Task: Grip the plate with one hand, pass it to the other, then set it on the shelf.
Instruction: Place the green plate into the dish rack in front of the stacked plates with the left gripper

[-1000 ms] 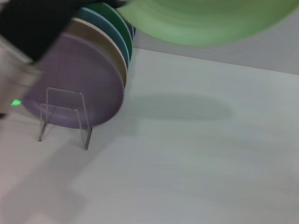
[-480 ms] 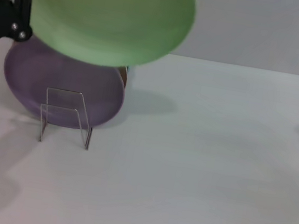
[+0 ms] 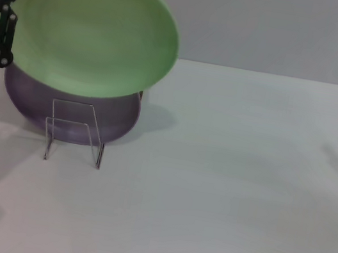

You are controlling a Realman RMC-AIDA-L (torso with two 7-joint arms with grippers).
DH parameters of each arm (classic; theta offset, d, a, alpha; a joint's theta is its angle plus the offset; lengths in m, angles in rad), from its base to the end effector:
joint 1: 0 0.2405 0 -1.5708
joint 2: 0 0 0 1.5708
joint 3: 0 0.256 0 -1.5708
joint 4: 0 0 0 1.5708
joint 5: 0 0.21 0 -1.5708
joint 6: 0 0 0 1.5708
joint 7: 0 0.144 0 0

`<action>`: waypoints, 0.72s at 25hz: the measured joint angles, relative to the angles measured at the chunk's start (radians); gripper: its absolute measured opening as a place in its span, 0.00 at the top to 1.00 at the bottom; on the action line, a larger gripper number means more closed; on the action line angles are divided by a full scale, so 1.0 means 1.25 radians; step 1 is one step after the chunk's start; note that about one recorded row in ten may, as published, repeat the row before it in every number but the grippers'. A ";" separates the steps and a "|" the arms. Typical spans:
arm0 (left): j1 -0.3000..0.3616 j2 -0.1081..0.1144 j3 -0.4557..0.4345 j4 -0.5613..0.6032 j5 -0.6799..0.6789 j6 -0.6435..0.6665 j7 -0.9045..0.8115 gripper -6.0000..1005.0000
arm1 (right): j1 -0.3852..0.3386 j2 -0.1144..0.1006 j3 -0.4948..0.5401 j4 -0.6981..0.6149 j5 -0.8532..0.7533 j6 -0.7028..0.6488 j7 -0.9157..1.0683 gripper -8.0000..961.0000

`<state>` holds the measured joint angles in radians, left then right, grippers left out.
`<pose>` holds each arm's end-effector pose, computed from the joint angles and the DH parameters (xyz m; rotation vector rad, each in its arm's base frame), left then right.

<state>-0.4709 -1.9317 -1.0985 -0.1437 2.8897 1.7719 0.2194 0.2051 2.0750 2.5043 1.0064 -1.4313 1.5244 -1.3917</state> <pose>-0.2611 0.3119 0.0544 -1.6189 0.5316 -0.8281 0.2911 0.2953 0.1311 -2.0245 0.8472 1.1882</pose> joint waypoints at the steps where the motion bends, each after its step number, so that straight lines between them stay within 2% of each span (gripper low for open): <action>1: -0.003 0.001 0.000 0.012 0.000 -0.002 0.001 0.87 | 0.002 0.000 0.000 -0.001 0.000 0.003 -0.001 0.29; 11: -0.002 0.006 0.000 0.057 0.000 -0.007 0.003 0.85 | 0.012 0.000 -0.001 -0.011 -0.001 0.009 -0.002 0.29; 18: 0.000 0.002 0.001 0.082 0.000 -0.018 0.004 0.84 | 0.016 0.000 -0.010 -0.012 -0.001 0.015 -0.004 0.29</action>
<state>-0.4709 -1.9288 -1.0968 -0.0416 2.8901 1.7497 0.2243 0.2256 2.0751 2.4921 0.9917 -1.4328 1.5431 -1.3967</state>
